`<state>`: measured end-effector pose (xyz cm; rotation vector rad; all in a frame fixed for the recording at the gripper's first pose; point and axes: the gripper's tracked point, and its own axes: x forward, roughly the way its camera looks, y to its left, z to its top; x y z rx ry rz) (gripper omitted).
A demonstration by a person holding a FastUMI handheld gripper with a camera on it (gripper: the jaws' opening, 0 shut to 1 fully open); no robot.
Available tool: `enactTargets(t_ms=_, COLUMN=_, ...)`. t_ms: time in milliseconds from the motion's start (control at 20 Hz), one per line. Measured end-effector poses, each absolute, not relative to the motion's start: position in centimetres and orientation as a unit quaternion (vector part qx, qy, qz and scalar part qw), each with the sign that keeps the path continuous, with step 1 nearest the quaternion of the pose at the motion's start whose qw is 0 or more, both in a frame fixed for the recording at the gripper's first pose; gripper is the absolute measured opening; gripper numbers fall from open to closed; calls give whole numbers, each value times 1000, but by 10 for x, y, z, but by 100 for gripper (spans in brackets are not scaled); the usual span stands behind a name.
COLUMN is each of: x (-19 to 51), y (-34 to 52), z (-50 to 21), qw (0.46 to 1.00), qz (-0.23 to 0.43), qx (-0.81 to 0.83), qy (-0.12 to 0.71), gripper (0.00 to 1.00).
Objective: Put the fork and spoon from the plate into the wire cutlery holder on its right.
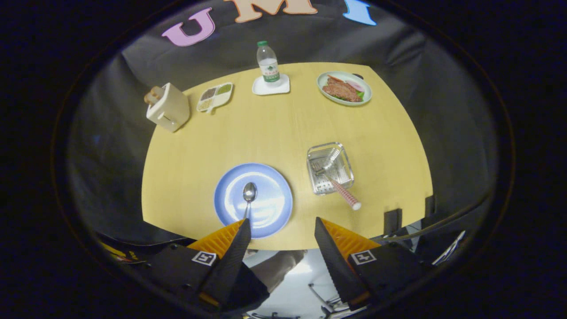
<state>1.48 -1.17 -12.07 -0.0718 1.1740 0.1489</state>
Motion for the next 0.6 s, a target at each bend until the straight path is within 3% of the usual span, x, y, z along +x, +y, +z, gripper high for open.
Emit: enactTargets(t_ms=600, x=-28, y=49, z=-211, qw=819, qz=63, qx=43, qy=569, gripper=93)
